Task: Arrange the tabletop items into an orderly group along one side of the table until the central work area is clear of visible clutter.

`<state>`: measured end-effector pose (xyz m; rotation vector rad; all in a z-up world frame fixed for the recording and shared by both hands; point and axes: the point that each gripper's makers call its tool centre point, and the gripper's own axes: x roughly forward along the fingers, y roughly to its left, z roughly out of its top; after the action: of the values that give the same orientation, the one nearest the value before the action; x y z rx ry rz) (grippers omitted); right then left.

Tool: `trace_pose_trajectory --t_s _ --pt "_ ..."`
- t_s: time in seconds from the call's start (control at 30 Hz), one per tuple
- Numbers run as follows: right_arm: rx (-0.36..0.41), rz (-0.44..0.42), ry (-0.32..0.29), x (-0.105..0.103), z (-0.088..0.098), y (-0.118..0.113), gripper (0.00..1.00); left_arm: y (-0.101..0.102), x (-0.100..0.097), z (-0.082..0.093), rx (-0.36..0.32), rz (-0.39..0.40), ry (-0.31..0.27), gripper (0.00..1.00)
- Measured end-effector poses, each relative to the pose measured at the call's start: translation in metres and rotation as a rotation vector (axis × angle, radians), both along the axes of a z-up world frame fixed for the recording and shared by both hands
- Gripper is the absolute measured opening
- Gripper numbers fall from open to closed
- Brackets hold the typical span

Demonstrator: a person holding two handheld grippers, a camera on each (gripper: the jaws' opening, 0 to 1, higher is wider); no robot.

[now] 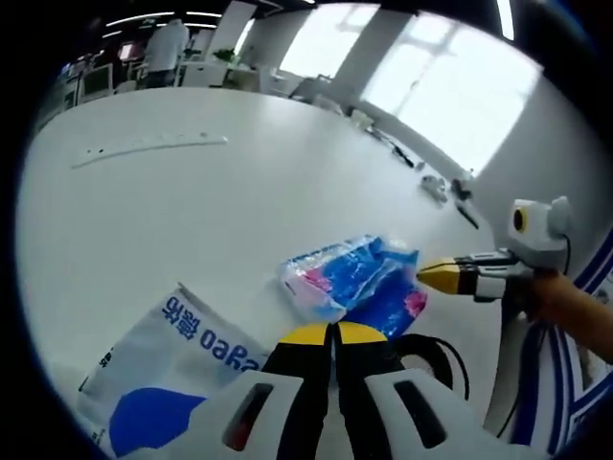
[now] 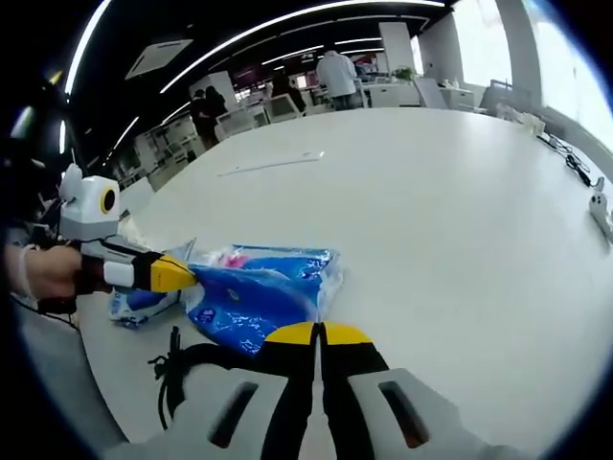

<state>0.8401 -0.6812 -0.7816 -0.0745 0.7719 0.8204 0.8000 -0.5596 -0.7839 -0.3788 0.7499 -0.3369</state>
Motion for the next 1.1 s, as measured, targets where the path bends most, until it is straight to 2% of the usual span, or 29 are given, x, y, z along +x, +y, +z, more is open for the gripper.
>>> trace_pose_trajectory --t_s 0.93,1.1 --pt "-0.022 -0.013 -0.008 0.0005 -0.0055 -0.0036 0.00 -0.0051 0.0037 -0.0010 -0.009 -0.003 -0.017 0.00" --pt "-0.038 -0.009 -0.018 0.0011 -0.0054 -0.0061 0.03 -0.0075 0.0035 -0.0001 -0.014 -0.009 -0.022 0.01"
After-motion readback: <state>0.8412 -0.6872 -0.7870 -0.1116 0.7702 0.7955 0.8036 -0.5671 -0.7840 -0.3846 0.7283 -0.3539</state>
